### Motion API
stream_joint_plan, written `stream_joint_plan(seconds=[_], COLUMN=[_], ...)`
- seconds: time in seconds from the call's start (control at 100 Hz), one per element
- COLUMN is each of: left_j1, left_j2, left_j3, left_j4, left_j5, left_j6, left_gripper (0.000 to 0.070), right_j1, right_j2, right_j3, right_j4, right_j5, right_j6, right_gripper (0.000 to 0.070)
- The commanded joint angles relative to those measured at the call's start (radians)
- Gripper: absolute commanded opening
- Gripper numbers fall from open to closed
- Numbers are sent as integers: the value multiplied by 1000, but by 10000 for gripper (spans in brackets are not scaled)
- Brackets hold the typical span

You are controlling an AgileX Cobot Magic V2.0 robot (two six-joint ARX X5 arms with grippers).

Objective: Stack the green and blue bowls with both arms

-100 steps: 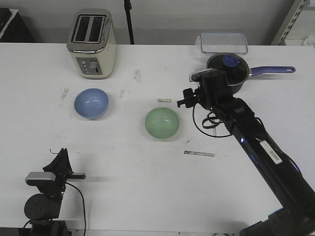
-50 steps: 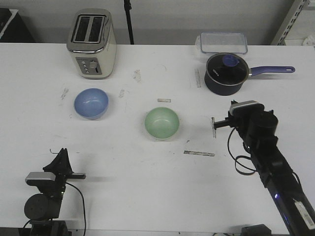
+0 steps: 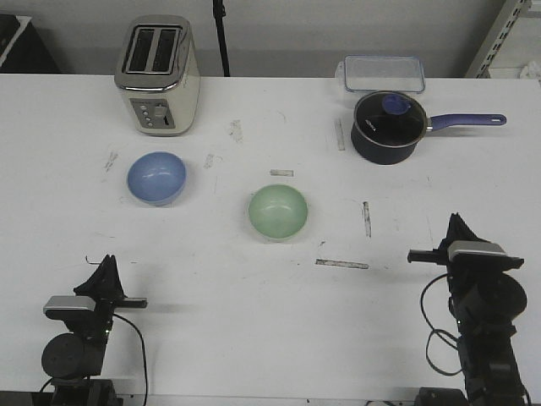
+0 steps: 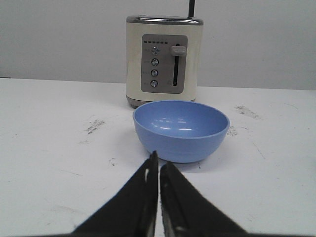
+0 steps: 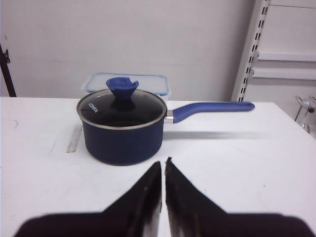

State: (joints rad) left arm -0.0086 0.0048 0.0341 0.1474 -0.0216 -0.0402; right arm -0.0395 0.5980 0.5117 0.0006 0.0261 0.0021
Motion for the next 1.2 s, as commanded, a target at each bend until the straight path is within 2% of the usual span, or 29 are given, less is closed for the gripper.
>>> stream_joint_plan(seconds=[0.0,0.34,0.65,1.14,1.19], left_j1=[2,2,2,2,2], left_j2=[-2,-2,-2,-2,-2], left_j3=[-23,-23,-23,-23,-23], left_j4=[11,11,11,12,22], left_j5=[-1,-1,-1,0,-19], left_j6=[-2,-3,-2,-16,-19], left_gripper=[1,1,1,1,1], right_j1=[2,2,2,2,2], right_j2=[-43,-230,-312,-317,-317], right_j3=[-13,-39,-39,-39,-39], right_j4=[6,-98,-99,-98,-98], right_j5=[-3,-3,-2,0,0], right_j6=[63,80,80,80,80], right_gripper=[7,7,6,7,6])
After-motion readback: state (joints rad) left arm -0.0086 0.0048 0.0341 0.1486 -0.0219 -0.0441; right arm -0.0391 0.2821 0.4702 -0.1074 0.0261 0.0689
